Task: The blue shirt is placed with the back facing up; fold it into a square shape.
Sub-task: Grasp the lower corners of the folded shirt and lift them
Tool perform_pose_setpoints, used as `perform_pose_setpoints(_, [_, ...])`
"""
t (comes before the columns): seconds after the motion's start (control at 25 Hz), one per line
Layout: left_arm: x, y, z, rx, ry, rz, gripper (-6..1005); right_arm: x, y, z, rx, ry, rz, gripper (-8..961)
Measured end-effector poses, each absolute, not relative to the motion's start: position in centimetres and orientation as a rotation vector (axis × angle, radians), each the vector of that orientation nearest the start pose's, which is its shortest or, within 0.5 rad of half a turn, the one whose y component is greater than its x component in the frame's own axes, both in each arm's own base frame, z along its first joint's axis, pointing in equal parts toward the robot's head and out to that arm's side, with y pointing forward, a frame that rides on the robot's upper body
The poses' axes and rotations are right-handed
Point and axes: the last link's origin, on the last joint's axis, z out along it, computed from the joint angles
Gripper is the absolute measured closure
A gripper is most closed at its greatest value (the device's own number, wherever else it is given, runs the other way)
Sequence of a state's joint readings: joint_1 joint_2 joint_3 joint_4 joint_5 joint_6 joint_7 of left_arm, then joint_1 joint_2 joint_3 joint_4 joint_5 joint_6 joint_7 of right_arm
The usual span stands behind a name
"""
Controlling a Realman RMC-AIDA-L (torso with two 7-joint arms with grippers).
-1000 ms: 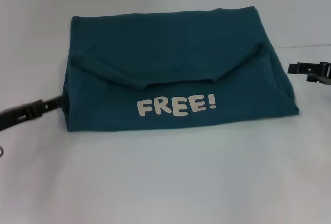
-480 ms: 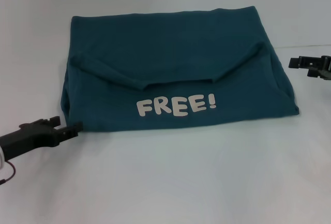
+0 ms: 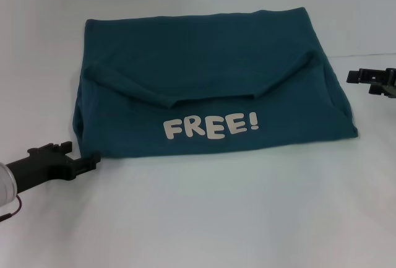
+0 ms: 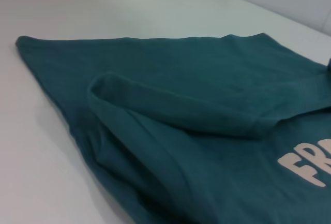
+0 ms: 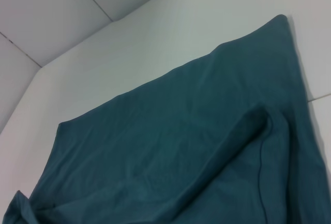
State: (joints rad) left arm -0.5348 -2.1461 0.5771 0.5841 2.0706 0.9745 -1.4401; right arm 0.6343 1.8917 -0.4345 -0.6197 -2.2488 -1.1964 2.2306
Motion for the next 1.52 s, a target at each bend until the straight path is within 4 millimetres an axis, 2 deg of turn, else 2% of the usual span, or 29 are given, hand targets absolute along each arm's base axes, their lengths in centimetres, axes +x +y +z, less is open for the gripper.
perform_pose_setpoints(0.72, [-31.6,37.1,-2.4,-2.262,-0.893,-0.346,213,32.9,40.1,10.4,-1.890,1.569,0.612,99])
perform_pose_setpoints(0.92, [-31.6,37.2,-2.5,-2.245,-0.902,-0.340,241,32.9,40.1,10.4,-1.890,1.565,0.615,101])
perform_pose_setpoints(1.16, [-31.6,37.6,-2.3,-2.219,-0.928,-0.341,445,33.0,40.1,10.5,-1.886,1.562,0.621,100])
perform_pose_setpoints(1.52, [-31.2,37.6,-2.9,-2.247,-0.910,-0.318,666,33.3,39.8,10.4,-1.883,1.568,0.616,99])
